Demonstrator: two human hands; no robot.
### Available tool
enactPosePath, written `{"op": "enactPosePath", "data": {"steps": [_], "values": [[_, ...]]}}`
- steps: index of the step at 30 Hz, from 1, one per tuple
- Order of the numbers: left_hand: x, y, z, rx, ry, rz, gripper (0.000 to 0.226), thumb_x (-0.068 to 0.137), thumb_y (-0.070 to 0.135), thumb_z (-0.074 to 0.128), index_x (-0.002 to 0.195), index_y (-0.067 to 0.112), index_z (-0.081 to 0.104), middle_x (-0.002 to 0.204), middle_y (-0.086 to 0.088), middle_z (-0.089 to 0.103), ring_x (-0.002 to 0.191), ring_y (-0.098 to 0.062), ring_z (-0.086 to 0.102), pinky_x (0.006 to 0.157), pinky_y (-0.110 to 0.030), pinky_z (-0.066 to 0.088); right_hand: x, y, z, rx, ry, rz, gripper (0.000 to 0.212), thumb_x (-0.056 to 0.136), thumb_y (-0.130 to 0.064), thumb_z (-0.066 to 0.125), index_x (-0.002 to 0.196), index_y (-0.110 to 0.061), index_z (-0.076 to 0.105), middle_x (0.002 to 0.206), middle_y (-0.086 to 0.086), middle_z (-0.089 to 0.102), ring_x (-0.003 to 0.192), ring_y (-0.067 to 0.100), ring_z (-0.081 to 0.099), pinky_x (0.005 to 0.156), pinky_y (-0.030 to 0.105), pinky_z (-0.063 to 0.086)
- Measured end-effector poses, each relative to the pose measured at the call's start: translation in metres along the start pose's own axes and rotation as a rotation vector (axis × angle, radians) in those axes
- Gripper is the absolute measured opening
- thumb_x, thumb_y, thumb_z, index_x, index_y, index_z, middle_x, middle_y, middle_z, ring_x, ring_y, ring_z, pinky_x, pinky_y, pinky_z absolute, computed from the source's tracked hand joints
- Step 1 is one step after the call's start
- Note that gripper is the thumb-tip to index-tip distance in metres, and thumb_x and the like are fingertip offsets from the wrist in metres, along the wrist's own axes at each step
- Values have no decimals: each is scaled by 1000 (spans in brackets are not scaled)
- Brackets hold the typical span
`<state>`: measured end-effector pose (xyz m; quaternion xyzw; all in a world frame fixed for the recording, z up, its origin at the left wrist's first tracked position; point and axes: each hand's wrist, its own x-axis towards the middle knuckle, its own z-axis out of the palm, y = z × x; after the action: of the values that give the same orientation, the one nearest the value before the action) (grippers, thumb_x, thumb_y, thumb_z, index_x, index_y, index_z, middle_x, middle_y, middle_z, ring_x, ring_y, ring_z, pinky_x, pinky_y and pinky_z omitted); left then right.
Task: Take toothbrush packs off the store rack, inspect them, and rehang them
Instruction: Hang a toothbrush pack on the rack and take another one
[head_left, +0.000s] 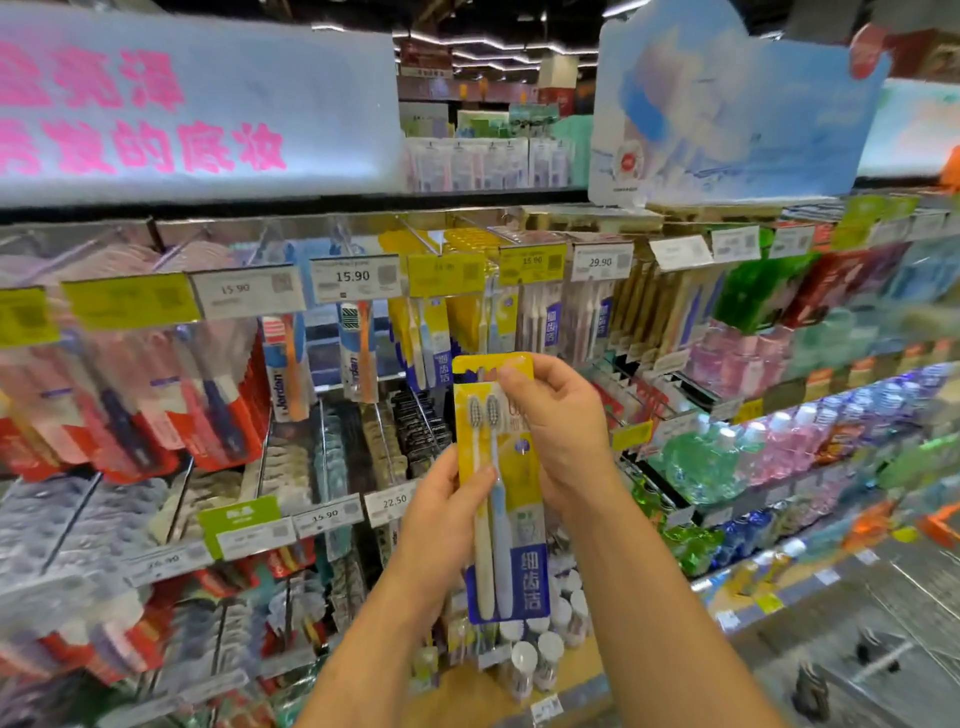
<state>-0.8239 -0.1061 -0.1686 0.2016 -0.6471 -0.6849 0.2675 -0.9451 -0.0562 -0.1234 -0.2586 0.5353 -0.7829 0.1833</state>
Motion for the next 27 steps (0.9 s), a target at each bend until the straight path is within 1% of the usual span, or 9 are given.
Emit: {"op": "enactPosePath", "data": {"steps": [5,9,11,14,17,20,22,24,27], "values": [[41,1,-16,-27,9,-37,28,108,23,46,119,29,70,111,8,79,101,-7,74,76,-18,57,44,13,13,-54,-45,-1,14,92,-10,72,105,-4,71,89,8,79,83,19,74,81,41,62],[79,-2,-34,11,79,-65,27,105,34,49,121,29,71,120,7,75,116,-13,67,101,-36,52,80,31,30,-99,-24,20,12,93,-11,71,103,-4,71,83,3,78,79,13,72,73,31,59],[97,-4,-41,3,111,-51,25,107,25,48,112,28,72,109,6,77,106,-13,71,94,-32,55,98,42,39,-96,-11,58,11,92,-11,72,101,-6,71,87,10,78,82,21,71,76,40,57],[120,-7,-53,20,124,-16,25,108,16,46,107,29,68,92,17,77,86,2,71,72,-15,54,124,56,49,-91,-25,75,14,91,-16,75,101,-8,71,94,10,78,87,25,72,84,50,57],[138,-11,-61,30,152,8,23,107,15,47,107,28,67,90,20,76,83,6,70,68,-8,51,143,66,58,-48,-28,81,32,84,-22,80,108,-4,68,99,10,75,91,27,71,89,49,57],[152,-13,-69,49,163,32,18,105,16,52,105,25,67,95,15,75,87,5,69,72,-8,50,159,70,63,-29,-5,66,17,85,-4,78,99,-5,67,80,-3,76,75,16,72,73,35,58],[160,-16,-74,53,159,47,16,104,18,55,103,27,68,95,14,77,92,0,70,78,-13,52,163,67,68,-5,23,49,24,80,3,80,101,-1,67,66,-10,75,61,5,71,57,24,56],[167,-18,-78,55,152,60,13,102,22,58,104,29,69,100,12,77,100,-10,71,86,-24,56,163,63,70,9,43,27,42,65,-9,87,102,-3,68,63,-10,73,53,6,67,45,22,49],[171,-20,-79,19,128,103,13,100,25,61,107,29,71,105,10,77,103,-9,71,90,-25,56,160,56,70,36,33,-5,34,60,-17,79,91,-12,68,61,-9,72,47,5,61,38,18,40]]}}
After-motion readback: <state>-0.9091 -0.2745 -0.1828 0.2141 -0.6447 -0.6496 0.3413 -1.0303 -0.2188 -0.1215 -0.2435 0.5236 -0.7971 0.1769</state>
